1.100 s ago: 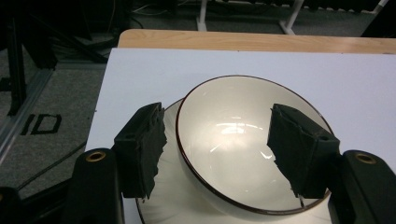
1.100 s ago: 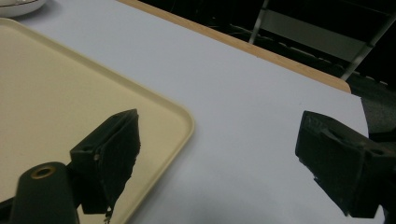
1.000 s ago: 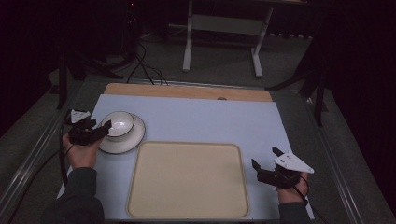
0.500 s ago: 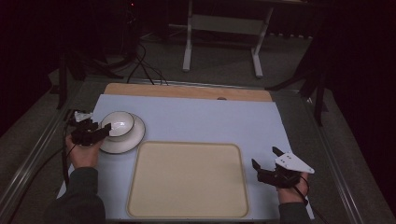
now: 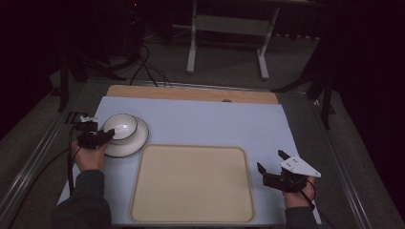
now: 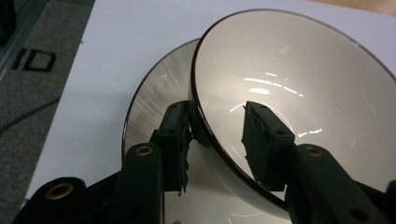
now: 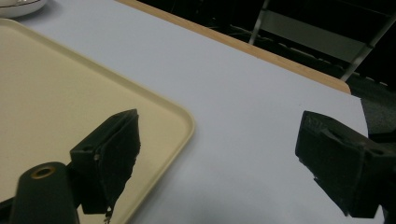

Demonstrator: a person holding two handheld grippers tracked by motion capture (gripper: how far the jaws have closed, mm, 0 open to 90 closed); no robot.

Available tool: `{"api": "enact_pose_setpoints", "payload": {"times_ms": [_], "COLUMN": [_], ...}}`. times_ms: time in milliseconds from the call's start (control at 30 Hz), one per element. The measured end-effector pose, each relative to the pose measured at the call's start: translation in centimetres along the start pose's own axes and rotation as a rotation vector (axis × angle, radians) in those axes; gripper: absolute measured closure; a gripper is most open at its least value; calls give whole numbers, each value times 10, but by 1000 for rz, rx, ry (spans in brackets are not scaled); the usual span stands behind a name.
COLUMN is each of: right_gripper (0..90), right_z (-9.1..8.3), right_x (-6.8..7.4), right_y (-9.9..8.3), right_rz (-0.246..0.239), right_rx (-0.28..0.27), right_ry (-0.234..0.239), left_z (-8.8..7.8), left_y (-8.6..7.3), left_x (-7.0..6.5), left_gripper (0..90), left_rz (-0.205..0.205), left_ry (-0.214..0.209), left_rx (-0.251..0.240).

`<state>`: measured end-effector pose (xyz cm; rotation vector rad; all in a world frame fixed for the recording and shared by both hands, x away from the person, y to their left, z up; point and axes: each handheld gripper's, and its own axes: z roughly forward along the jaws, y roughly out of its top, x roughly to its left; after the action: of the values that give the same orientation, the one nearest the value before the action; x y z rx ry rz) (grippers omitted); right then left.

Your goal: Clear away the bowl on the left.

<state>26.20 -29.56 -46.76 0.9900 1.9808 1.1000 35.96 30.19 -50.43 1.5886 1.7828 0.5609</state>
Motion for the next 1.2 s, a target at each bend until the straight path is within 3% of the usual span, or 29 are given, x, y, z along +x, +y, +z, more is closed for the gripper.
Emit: {"api": "enact_pose_setpoints", "payload": {"times_ms": [367,633,767,1000,1133,1200], "right_gripper": [134,134,134,134,134,134], "right_z": [0,0,0,0,0,0], "right_x": [0,1,0,1,1,1], "right_y": [0,0,0,0,0,0], "right_rz": [-2,-4,-4,-5,-4,-3], "right_rx": [0,2,3,5,4,4], "right_ry": [1,2,3,4,4,3], "left_z": [7,9,9,8,7,6], "left_y": [-1,2,3,3,2,2], "left_x": [1,3,5,2,4,4], "left_gripper": [670,691,749,806,804,803], "left_rz": [-28,-110,-154,-147,-190,-193], "left_ry": [-5,-29,-35,-47,-89,-98], "left_rx": [57,96,109,111,110,105]}}
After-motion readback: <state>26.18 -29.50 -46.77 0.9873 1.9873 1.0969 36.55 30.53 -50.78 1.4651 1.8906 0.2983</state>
